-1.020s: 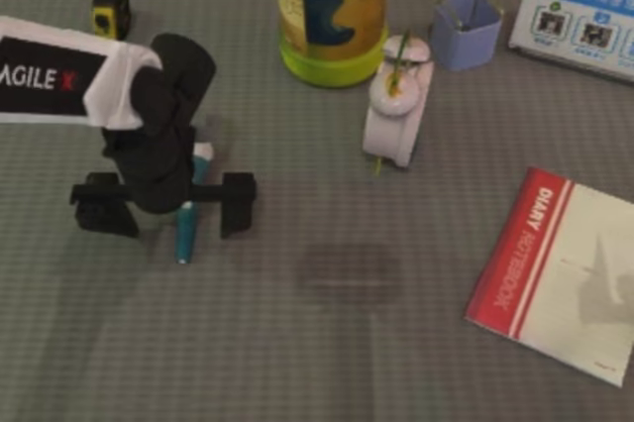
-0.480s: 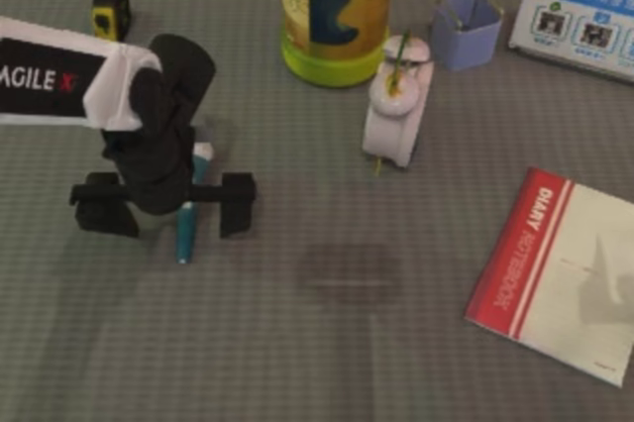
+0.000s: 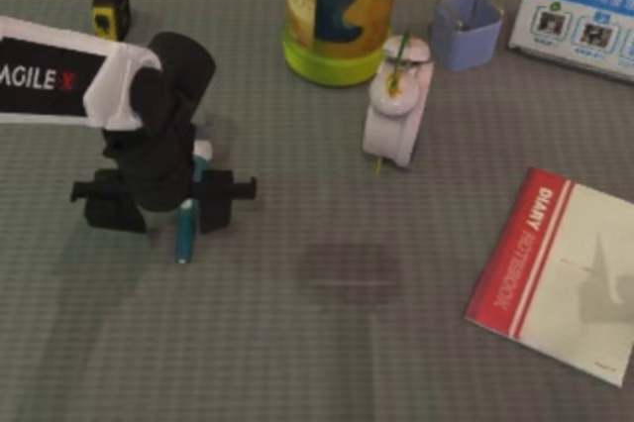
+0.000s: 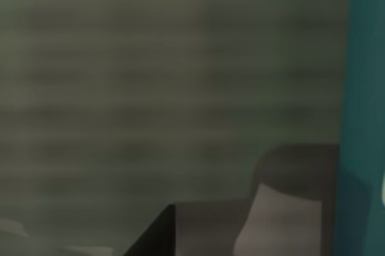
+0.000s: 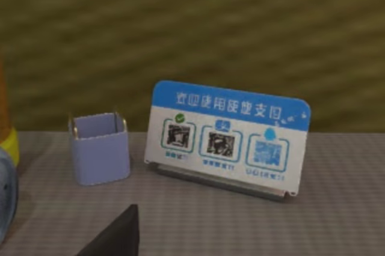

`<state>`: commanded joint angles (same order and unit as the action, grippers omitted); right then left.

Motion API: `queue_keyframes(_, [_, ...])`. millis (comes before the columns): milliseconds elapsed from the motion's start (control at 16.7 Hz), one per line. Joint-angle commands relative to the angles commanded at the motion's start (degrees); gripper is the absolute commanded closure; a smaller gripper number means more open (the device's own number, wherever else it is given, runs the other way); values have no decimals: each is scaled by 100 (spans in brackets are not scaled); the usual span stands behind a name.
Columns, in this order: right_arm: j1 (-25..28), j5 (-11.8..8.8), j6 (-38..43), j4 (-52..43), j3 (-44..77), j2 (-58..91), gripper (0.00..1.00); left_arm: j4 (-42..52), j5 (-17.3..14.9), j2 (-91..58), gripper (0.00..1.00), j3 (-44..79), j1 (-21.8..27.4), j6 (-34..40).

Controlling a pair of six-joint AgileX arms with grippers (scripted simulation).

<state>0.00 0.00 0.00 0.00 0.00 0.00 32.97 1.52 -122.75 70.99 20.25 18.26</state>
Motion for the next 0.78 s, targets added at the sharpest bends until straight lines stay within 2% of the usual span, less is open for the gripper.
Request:
queue_keyframes(60, [0, 0, 0, 0, 0, 0, 0, 0, 0, 0, 98, 0, 0, 0])
queue_keyframes(120, [0, 0, 0, 0, 0, 0, 0, 0, 0, 0, 100, 0, 0, 0])
queue_keyframes(540, [0, 0, 0, 0, 0, 0, 0, 0, 0, 0, 100, 0, 0, 0])
queue_keyframes(600, [0, 0, 0, 0, 0, 0, 0, 159, 105, 355, 100, 123, 7, -78])
queue_keyframes(780, [0, 0, 0, 0, 0, 0, 0, -34, 29, 391, 100, 83, 11, -130])
